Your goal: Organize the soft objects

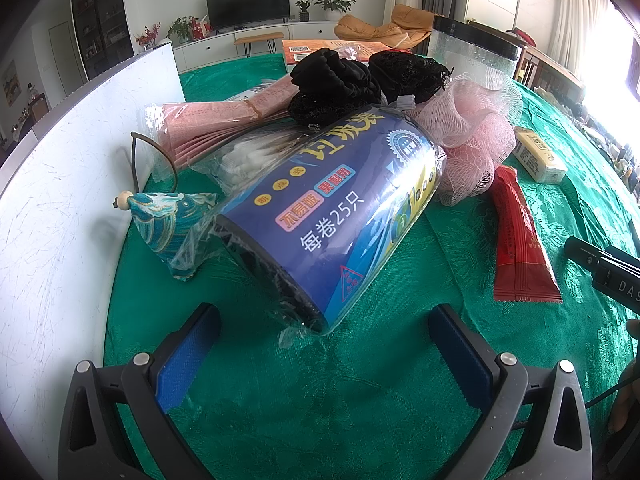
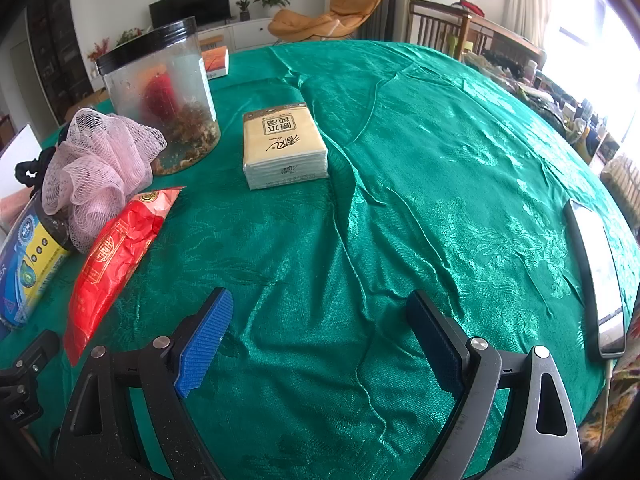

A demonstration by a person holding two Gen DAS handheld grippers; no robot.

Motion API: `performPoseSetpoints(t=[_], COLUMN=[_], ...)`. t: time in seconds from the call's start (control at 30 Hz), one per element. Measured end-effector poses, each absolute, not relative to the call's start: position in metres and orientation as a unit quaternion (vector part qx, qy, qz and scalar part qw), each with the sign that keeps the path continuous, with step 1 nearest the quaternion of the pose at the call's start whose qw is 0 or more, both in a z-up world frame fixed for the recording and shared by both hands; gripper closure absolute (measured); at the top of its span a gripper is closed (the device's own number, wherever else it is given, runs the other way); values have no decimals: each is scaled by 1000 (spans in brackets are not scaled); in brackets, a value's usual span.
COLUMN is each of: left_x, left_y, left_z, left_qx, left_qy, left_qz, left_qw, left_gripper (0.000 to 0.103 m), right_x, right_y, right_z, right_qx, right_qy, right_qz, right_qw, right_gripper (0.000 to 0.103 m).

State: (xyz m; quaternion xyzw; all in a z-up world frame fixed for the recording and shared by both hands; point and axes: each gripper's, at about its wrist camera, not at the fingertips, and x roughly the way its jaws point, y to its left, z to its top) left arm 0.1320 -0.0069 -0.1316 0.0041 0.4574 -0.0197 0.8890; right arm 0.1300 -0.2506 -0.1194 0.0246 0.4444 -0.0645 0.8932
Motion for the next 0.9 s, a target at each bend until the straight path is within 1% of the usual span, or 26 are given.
performPoseSetpoints(t=[0.4, 0.53, 0.73, 0.8, 0.9], left_x=[132, 130, 116, 128, 159], left_y=[-7, 0, 17, 18, 11], left_z=[-132, -125, -74, -58, -32], left_qx=[8, 7, -30, -23, 16], left_qy=[460, 504, 479, 472, 446], left_qz=[-23, -28, -62, -71, -65], left_qw=[887, 863, 875, 879, 892], left_gripper=[0, 0, 0, 0, 0], right_x=[130, 130, 130, 130, 129], right_y=[-250, -250, -251, -251, -251], right_z=[-119, -119, -119, -119, -118], right_qx=[25, 25, 25, 25, 25], right_qy=[444, 444, 444, 444, 444], right_qz=[-64, -64, -64, -64, -64], right_qw=[893, 893, 893, 893, 893], right_gripper=[12, 12, 12, 12, 12])
